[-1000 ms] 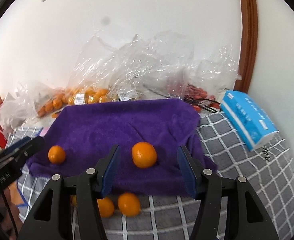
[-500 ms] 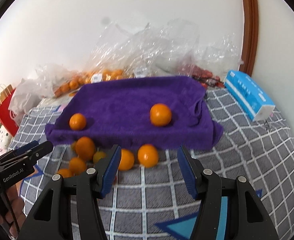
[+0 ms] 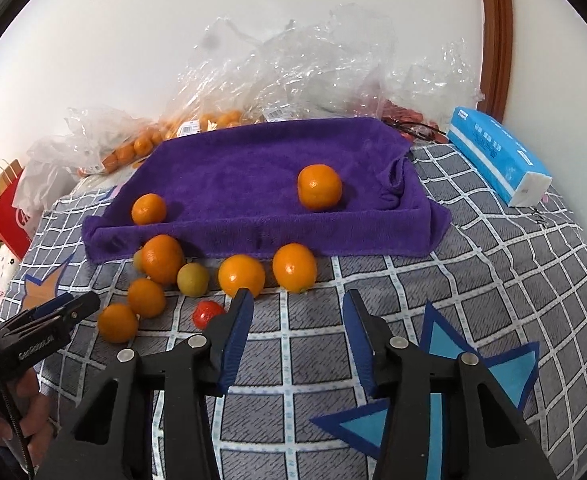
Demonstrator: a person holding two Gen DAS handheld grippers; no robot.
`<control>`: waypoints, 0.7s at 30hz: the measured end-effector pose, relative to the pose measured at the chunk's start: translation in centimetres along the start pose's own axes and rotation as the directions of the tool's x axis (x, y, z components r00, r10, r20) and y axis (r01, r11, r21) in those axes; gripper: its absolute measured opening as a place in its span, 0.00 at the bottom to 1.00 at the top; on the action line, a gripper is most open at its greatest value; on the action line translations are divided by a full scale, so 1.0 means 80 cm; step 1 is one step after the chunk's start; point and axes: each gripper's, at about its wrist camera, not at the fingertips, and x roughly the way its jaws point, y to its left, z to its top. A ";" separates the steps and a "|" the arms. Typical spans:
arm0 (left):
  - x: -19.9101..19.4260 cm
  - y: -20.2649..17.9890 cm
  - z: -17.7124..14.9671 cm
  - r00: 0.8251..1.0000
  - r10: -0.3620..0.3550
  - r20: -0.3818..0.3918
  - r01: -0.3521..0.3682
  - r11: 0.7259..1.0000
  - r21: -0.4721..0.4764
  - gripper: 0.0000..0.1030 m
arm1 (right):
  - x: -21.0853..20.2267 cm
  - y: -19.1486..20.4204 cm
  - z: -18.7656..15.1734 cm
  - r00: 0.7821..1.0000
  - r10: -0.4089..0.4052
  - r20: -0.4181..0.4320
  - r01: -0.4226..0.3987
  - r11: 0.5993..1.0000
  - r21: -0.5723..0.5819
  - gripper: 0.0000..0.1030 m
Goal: Organize fruits
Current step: 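Withdraw both open tools back toward the remaining fruits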
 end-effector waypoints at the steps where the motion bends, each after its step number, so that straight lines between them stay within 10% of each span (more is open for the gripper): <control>1: -0.001 0.000 -0.001 1.000 -0.009 0.004 0.009 1.000 0.000 0.55 | 0.003 -0.001 0.002 1.000 -0.002 -0.001 0.002 1.000 -0.001 0.42; 21: -0.002 0.005 -0.004 0.997 -0.074 0.015 0.075 0.997 -0.037 0.55 | 0.073 0.008 0.021 0.996 0.006 -0.086 -0.010 0.999 -0.042 0.32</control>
